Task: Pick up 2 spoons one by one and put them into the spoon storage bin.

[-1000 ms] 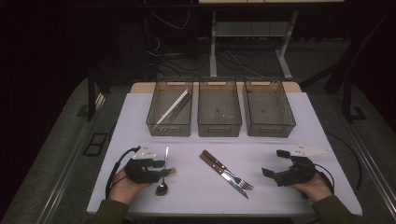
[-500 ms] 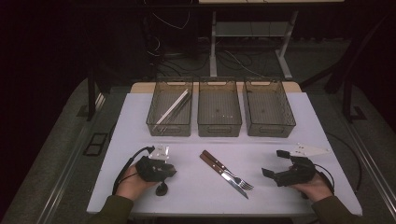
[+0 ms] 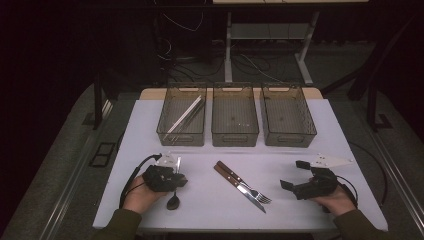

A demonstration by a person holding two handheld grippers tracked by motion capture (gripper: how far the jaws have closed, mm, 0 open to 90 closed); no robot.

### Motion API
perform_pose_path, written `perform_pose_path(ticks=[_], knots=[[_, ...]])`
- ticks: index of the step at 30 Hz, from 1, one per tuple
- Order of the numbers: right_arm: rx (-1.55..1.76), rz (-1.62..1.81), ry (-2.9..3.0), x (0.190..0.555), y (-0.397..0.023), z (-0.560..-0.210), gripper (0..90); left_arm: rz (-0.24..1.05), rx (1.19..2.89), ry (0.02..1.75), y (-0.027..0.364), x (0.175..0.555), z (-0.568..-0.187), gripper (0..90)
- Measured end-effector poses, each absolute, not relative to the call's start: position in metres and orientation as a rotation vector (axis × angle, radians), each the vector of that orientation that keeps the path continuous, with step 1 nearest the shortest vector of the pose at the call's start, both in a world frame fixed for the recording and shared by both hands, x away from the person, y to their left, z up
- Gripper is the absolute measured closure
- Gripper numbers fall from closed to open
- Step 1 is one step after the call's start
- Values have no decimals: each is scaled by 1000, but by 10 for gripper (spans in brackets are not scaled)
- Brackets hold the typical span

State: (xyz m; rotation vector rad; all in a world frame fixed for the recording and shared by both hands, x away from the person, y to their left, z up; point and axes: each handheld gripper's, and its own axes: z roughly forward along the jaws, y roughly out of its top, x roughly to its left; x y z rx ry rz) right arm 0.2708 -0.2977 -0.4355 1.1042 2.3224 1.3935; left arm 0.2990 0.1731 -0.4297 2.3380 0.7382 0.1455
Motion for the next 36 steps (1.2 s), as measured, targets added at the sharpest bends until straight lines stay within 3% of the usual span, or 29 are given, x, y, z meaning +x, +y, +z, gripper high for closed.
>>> perform_pose_path(ticks=[36], knots=[[1060, 1374, 2366, 267, -294, -444, 8, 156, 2219, 749, 143, 335, -388, 732]])
